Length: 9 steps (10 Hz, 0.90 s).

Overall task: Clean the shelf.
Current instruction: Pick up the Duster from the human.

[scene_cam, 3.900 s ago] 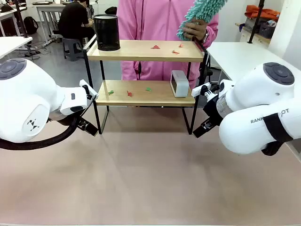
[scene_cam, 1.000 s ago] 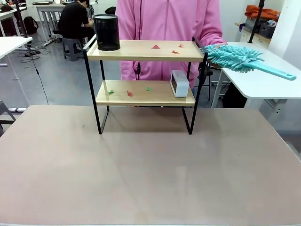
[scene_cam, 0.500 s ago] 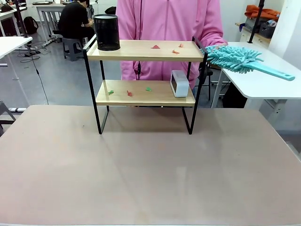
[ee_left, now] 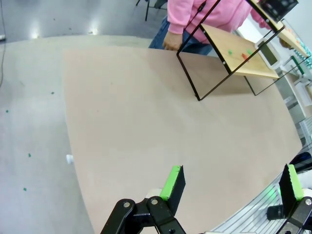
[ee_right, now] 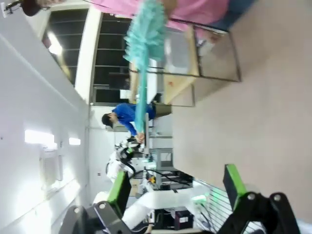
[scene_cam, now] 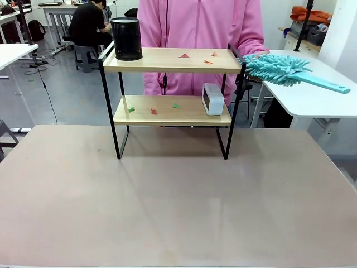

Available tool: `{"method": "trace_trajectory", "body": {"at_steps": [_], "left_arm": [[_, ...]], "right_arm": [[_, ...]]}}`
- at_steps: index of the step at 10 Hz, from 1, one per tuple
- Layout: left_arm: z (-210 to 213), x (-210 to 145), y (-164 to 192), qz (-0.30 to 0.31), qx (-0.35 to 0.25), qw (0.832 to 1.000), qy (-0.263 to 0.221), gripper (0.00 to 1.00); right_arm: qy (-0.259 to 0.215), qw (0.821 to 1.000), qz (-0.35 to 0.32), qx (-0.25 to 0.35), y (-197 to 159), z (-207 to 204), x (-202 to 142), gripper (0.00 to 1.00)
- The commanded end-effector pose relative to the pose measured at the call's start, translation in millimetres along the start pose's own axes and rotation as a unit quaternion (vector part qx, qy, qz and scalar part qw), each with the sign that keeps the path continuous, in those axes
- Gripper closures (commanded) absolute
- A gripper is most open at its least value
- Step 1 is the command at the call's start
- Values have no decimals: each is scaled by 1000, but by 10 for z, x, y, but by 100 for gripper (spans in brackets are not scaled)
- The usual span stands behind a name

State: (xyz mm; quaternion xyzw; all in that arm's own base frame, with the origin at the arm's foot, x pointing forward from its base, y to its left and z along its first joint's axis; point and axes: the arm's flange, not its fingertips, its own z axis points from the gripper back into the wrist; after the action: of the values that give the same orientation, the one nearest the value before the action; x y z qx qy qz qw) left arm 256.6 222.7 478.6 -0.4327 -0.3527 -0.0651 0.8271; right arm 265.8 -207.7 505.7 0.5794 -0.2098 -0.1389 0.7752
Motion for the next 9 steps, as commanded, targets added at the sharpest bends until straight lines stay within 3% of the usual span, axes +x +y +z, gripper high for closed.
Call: {"method": "trace_trajectory", "body": {"at_steps": [1, 4, 6, 9], "left_arm": [[6, 29, -4, -12, -9, 1000, -8, 0], [6, 29, -4, -12, -9, 1000, -8, 0], [6, 29, -4, -12, -9, 1000, -8, 0], [6, 29, -4, -12, -9, 1000, -8, 0]], "right_arm": [[23, 999, -24, 30, 179, -444, 479, 0], [94, 993, -63, 16, 316, -1285, 881, 0], [126, 989, -81, 17, 371, -1584, 1019, 0], [134, 988, -74, -4, 380, -1957, 1060, 0]]}}
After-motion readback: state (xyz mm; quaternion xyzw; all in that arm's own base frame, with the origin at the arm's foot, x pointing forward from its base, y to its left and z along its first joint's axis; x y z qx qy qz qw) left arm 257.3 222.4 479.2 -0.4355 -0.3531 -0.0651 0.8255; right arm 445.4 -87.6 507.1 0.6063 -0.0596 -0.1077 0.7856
